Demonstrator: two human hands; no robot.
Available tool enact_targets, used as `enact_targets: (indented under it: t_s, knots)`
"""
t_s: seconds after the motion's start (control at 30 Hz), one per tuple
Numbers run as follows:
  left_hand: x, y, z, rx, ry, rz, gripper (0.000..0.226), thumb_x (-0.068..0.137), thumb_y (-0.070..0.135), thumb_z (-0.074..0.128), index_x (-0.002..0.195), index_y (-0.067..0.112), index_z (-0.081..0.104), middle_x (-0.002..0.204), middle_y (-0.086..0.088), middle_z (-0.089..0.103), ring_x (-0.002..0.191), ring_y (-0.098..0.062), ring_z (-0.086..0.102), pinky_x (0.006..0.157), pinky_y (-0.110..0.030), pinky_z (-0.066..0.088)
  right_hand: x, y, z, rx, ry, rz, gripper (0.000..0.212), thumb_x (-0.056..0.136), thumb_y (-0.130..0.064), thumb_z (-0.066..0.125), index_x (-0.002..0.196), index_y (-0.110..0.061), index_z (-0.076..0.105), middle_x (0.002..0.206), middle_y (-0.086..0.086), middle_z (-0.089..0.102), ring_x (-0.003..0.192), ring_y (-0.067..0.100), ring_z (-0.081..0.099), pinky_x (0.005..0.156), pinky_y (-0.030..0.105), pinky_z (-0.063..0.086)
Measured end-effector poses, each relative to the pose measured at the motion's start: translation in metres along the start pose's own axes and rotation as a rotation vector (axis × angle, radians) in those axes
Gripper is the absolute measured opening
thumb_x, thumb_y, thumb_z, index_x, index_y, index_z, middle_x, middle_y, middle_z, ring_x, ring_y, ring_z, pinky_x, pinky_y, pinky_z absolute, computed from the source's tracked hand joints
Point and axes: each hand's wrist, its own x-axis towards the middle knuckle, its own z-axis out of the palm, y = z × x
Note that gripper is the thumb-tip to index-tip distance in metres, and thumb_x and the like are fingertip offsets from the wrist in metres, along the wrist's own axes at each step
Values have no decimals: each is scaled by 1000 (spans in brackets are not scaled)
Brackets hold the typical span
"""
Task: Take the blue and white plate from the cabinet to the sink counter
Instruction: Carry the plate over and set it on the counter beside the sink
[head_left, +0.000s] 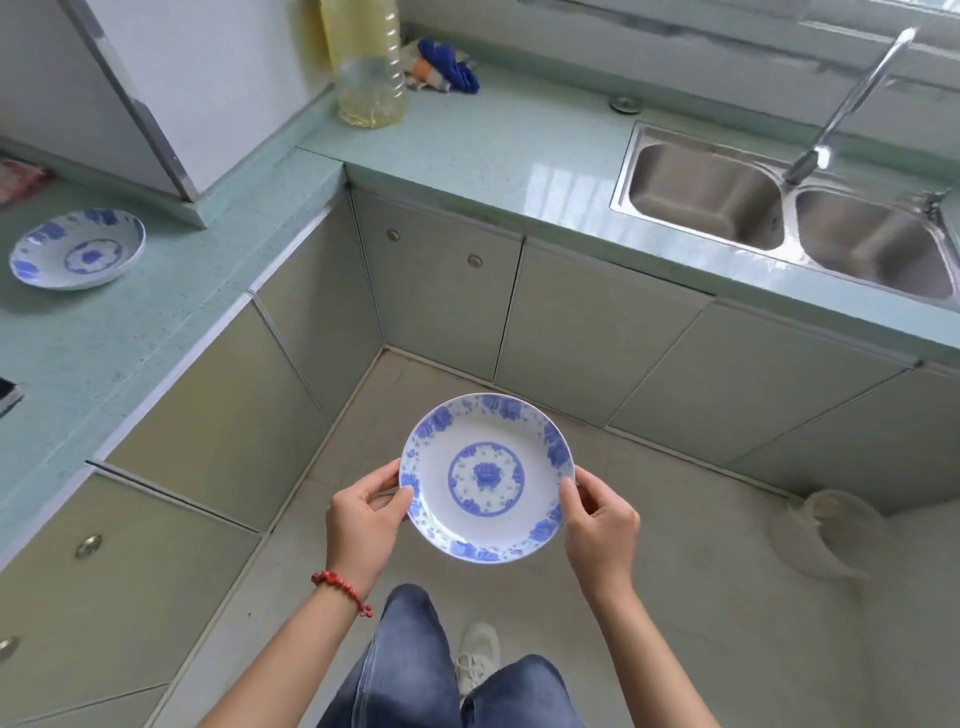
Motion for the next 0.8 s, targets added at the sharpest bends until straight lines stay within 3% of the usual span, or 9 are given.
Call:
enact_targets:
  t_s: [0.23, 0.37, 0.47, 0.67, 0.8]
  knots:
    - [88, 13, -4, -73, 128, -21, 34, 77, -10, 59, 107, 6, 64, 91, -1, 71, 73, -1, 68, 57, -16, 55, 87, -25, 68, 1, -130, -33, 19, 83, -12, 54, 65, -14, 59, 48, -6, 41, 48, 9, 32, 46, 20, 27]
    - [141, 27, -20, -125, 209, 5, 36, 77, -11, 57, 107, 8, 65, 90, 4, 71, 76, -1, 68, 59, -15, 55, 135, -51, 120, 17, -216, -79, 15, 84, -12, 55, 71, -7, 60, 52, 1, 45, 49, 8, 32, 47, 21, 28]
    - [172, 38, -38, -152, 317, 17, 36, 77, -10, 58, 106, 10, 65, 91, 3, 71, 78, -1, 68, 61, -16, 56, 167, -74, 161, 13, -297, -124, 16, 84, -11, 55, 69, -11, 61, 52, -1, 45, 49, 8, 32, 47, 21, 29]
    - [207, 49, -74, -166, 501, 22, 39, 76, -10, 58, 98, 20, 69, 79, 25, 72, 81, 1, 67, 63, -11, 53, 201, -114, 234, 24, -459, -210, 24, 83, -11, 55, 62, -21, 60, 46, -9, 44, 44, 7, 34, 43, 16, 28]
    - [226, 56, -85, -140, 575, 1, 44, 76, -8, 58, 94, 30, 69, 81, 30, 71, 81, 2, 67, 63, -11, 53, 220, -128, 265, 52, -557, -216, 21, 84, -12, 55, 65, -18, 62, 49, -4, 46, 45, 6, 35, 45, 18, 31]
